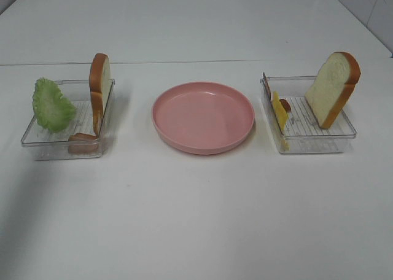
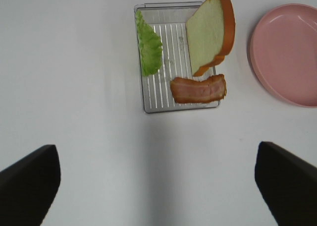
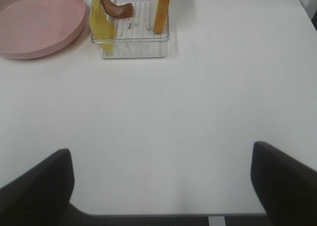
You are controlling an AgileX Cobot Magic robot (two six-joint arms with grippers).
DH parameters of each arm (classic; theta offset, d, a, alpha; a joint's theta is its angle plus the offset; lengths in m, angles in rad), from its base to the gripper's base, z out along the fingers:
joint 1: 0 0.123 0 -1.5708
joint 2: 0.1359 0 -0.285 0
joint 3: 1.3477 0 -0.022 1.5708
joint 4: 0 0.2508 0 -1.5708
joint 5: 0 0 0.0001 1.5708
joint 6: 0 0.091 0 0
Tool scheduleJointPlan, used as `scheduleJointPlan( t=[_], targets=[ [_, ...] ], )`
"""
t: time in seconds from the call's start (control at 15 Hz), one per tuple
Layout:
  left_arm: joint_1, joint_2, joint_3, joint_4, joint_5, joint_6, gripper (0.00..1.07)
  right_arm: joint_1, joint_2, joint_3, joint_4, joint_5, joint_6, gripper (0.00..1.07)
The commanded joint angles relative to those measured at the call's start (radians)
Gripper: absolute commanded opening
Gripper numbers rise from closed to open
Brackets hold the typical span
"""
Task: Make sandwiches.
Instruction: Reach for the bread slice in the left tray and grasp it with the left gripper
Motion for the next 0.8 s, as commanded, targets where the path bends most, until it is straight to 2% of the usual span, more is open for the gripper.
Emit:
scheduleJointPlan(
  t=[0.07,0.13,0.33,0.4,0.6,0.67,0.8],
  targets=[
    [-0.059,0.163,-0.11,0.023,0.096,-0.027,1.02,-0.004,-0.029,0.003,0.0,-0.004,-0.006,0.94],
    [-0.164,0.348,-0.238,0.099,0.096,-0.093,1.02,-0.004,-0.029,0.003,0.0,-0.004,-0.006,0.94],
    [-0.231,0.518,-0.365,0.105,0.096,-0.127,1.02,-0.004,-0.029,0.003,0.0,-0.004,-0.006,0.94],
    [-0.287,0.66,-0.477,0.096,0.096,-0.146,1.02,-0.004,-0.029,0.003,0.0,-0.004,-0.006,0.94],
    [-0.32,0.781,-0.557,0.099,0.096,-0.178,1.02,-0.004,-0.029,0.003,0.0,-0.004,-0.006,0.94],
    [-0.336,0.876,-0.632,0.098,0.096,-0.185,1.02,-0.004,-0.029,0.003,0.0,-0.004,-0.006,0.94],
    [-0.34,0.932,-0.667,0.09,0.096,-0.196,1.02,-0.004,-0.029,0.003,0.0,-0.004,-0.006,0.94]
  ],
)
